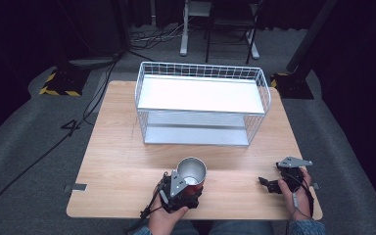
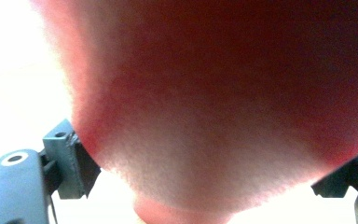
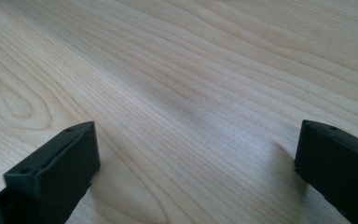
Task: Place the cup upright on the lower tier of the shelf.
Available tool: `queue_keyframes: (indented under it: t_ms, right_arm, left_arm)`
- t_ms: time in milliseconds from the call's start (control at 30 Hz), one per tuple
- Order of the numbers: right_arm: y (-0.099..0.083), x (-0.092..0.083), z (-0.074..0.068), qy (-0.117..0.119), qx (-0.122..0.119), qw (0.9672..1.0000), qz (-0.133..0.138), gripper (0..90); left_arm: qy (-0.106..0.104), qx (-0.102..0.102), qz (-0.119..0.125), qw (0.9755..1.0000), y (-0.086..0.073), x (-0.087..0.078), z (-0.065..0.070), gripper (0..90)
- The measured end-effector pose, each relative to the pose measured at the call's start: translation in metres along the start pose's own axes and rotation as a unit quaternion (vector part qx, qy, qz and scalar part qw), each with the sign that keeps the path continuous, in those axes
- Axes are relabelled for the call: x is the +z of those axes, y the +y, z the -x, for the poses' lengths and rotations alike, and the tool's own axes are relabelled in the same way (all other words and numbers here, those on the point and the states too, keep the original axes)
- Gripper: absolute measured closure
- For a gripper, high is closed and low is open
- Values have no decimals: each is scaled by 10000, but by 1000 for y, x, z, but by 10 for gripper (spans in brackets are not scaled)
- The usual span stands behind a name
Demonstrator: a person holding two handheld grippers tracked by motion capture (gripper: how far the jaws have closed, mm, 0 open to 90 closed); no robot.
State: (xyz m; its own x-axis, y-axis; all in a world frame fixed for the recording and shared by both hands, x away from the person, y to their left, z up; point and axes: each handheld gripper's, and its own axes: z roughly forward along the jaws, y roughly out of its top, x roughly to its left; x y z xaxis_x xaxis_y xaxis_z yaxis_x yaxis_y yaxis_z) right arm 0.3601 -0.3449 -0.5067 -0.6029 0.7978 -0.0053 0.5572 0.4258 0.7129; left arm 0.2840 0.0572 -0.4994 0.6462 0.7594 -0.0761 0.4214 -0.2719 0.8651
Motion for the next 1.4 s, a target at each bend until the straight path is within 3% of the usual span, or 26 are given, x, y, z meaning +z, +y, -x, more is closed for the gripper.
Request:
queue_keyframes:
  t_ms: [133,600,1000,1400]
  right_arm:
    - [0,0,0,0,1,10000,0,1]
    - [0,0,0,2,4,10000,-2,1]
    - [0,0,0,1,4,10000,0,0]
    - [0,0,0,1,3,10000,0,0]
  left_arm:
    - [-55,-84,14,9999,0,-1,-2,158]
    - [-131,50,59,9999,6,-6,0,162]
    - [-165,131,166,9996,35,-12,-8,162]
    - [-68,93,255,9996,58,0,-25,162]
